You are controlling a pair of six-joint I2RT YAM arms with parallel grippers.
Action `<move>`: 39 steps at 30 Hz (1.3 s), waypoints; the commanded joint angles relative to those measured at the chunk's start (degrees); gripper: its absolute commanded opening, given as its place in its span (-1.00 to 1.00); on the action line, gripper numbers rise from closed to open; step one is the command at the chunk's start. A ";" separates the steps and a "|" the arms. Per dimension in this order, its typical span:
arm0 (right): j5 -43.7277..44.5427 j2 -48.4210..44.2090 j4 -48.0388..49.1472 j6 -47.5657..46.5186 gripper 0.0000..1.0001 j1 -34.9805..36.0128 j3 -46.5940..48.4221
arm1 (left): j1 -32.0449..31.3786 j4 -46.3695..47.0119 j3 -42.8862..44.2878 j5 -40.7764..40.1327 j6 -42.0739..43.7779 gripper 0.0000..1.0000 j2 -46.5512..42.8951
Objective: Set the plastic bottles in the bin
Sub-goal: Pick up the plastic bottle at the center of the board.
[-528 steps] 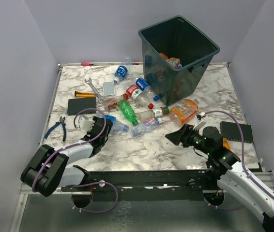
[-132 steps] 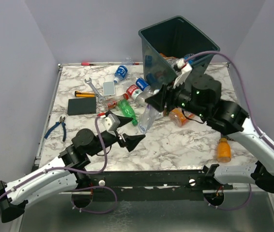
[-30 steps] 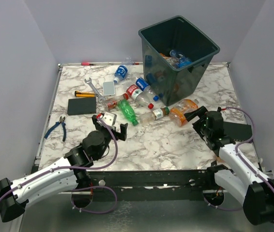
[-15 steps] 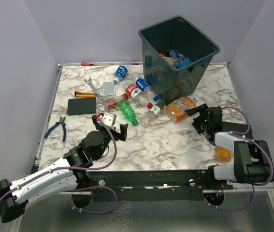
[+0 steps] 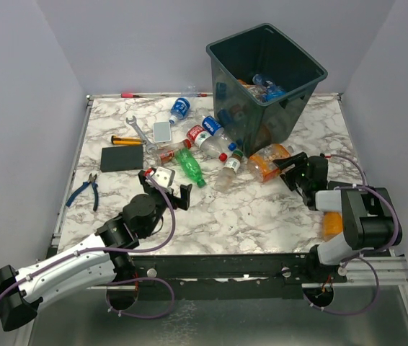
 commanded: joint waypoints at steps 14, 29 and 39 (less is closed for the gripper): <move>-5.87 -49.34 -34.81 -16.59 -0.12 0.04 -3.99 | 0.07 0.58 1.33 2.82 -0.19 0.98 0.02; -45.13 -68.78 -28.70 -15.32 -0.17 5.43 2.58 | 0.24 18.62 7.48 40.10 -24.75 0.98 3.11; -48.47 -63.55 -16.09 -10.53 -0.20 6.89 4.36 | 0.24 32.54 12.08 57.39 -38.43 0.98 17.20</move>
